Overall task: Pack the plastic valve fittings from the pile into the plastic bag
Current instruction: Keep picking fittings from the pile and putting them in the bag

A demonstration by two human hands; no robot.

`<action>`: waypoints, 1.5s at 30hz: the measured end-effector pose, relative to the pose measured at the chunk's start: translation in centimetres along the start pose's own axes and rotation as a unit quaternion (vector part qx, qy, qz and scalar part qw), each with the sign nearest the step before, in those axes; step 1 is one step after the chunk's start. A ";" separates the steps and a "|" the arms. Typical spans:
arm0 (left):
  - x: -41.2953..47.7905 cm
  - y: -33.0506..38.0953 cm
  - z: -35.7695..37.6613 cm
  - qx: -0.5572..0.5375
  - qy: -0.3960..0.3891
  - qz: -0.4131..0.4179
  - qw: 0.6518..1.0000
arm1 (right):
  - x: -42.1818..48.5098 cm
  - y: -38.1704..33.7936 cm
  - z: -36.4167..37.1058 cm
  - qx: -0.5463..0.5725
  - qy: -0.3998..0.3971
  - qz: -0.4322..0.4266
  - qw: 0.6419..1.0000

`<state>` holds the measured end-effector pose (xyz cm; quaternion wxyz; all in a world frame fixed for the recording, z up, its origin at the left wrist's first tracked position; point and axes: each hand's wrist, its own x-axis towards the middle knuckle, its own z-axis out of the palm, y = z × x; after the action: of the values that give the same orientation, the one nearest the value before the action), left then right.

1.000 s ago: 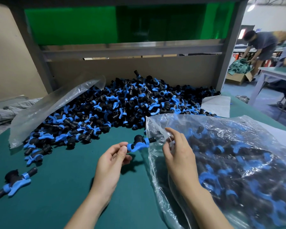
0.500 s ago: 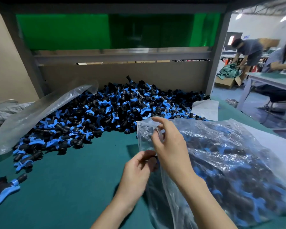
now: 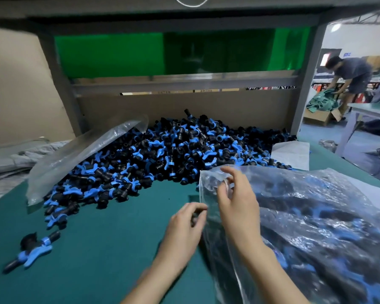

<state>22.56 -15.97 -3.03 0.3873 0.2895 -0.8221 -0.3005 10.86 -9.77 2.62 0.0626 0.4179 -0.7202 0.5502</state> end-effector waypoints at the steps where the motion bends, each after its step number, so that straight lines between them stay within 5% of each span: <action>1: 0.1 -1.3 -1.6 0.052 0.029 -0.020 0.998 | -0.3 0.5 0.3 -0.007 -0.004 0.009 1.000; 4: 1.0 -5.7 -4.4 0.247 0.072 -0.108 0.960 | -1.1 2.0 0.9 -0.037 -0.017 0.025 0.999; 8: 3.1 -7.9 -5.5 0.357 0.087 -0.176 0.913 | -1.5 3.1 1.1 -0.075 -0.023 0.019 0.997; 13: 5.7 -8.8 -6.4 0.432 0.066 -0.214 0.873 | -1.5 3.2 1.0 -0.102 -0.025 0.002 0.994; 19: 5.9 -8.7 -7.1 0.434 0.102 -0.174 0.878 | -1.5 3.1 1.0 -0.109 -0.023 0.013 0.994; 24: 3.3 -6.0 -6.7 0.258 0.244 -0.016 0.935 | -1.6 3.2 1.0 -0.124 -0.037 0.009 0.992; 27: 1.6 -3.6 -5.5 -0.061 0.320 -0.092 0.941 | -1.6 3.2 1.1 -0.147 -0.042 -0.003 0.988; 30: 0.8 -1.5 -3.9 -0.268 0.286 -0.171 0.904 | -1.7 3.2 1.1 -0.166 -0.050 -0.048 0.984; 37: 0.3 -0.5 -3.1 -0.325 0.193 -0.193 0.905 | -2.2 3.5 1.1 -0.155 -0.073 -0.170 0.970; 45: 0.2 -0.6 -3.4 -0.392 0.127 -0.219 0.885 | -2.1 3.6 1.2 -0.147 -0.069 -0.183 0.970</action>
<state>25.34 -17.37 -1.61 0.4949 0.3224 -0.4968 -0.6358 10.26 -9.44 -1.67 0.1733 0.5657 -0.7069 0.3876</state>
